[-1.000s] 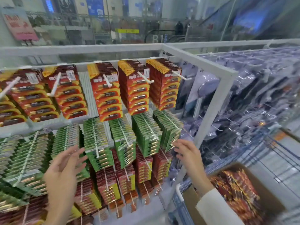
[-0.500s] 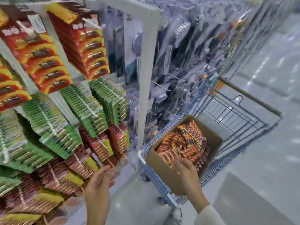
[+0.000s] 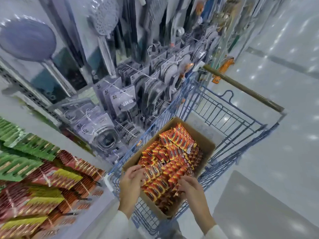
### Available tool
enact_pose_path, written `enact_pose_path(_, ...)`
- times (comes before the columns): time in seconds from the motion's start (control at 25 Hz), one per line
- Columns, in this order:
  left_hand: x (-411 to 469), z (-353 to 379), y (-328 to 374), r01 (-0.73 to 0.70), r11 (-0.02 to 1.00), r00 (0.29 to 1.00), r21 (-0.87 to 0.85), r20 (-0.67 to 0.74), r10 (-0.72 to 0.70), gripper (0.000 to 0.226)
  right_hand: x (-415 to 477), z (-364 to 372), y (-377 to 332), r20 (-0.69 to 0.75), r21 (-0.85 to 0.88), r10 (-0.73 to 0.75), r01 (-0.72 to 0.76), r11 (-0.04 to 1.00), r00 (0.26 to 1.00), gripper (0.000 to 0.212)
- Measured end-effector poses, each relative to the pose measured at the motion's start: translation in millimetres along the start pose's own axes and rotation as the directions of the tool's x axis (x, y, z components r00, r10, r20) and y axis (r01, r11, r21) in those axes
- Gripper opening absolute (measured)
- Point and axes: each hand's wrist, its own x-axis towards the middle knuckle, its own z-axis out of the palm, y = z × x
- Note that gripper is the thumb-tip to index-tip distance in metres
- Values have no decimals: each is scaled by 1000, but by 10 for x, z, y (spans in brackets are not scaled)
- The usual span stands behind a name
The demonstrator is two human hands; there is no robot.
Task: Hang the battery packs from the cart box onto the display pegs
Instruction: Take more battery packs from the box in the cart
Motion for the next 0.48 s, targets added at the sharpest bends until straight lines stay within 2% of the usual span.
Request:
enact_pose_path(0.28, 1314, 1105, 244, 17, 930, 992, 368, 106, -61, 34, 477, -402, 29, -29, 110, 112, -109, 988, 993, 11)
enact_pose_path(0.48, 2381, 1702, 189, 63, 795, 995, 603, 21, -95, 41, 720, -373, -49, -25, 232, 215, -203, 951, 976, 11)
